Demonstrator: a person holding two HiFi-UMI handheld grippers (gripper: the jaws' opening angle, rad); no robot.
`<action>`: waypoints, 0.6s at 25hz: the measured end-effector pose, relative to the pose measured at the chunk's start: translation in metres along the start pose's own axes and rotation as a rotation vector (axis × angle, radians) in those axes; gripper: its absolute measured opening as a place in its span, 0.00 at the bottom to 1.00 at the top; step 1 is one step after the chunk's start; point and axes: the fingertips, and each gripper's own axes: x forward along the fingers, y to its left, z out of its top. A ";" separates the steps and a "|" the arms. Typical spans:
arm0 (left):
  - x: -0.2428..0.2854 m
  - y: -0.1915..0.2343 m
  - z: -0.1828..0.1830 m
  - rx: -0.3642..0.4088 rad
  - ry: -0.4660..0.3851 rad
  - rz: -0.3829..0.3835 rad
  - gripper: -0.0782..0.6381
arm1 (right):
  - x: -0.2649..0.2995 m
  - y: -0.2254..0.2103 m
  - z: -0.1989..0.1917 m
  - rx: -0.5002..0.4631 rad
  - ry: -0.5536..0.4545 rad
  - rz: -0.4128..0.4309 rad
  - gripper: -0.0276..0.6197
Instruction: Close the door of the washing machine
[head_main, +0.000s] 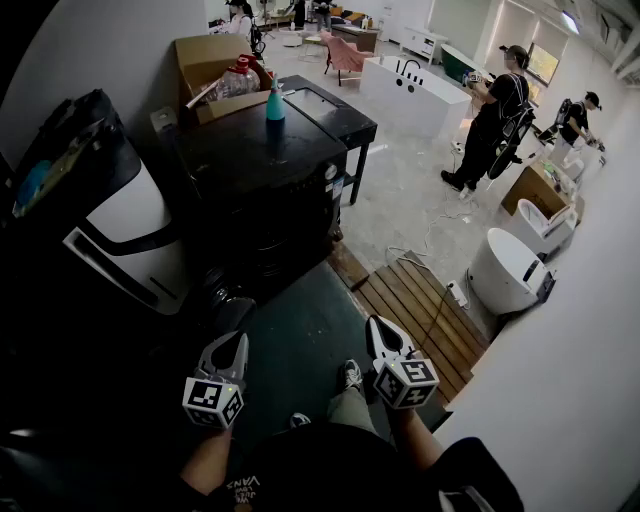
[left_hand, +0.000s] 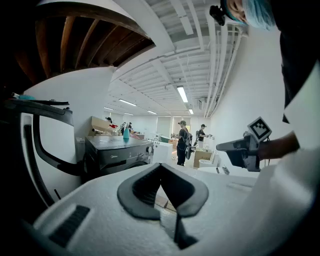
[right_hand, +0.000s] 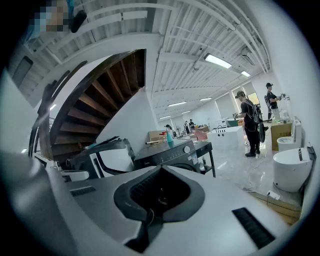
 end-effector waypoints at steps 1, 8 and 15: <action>0.000 0.001 -0.001 0.000 0.003 0.000 0.12 | 0.000 0.002 0.001 0.000 0.004 -0.001 0.04; 0.006 0.008 -0.005 -0.012 0.002 -0.022 0.12 | 0.011 0.005 0.004 0.001 -0.006 0.006 0.04; 0.036 0.019 -0.013 -0.035 0.012 -0.040 0.25 | 0.047 -0.002 0.001 0.023 0.001 0.041 0.23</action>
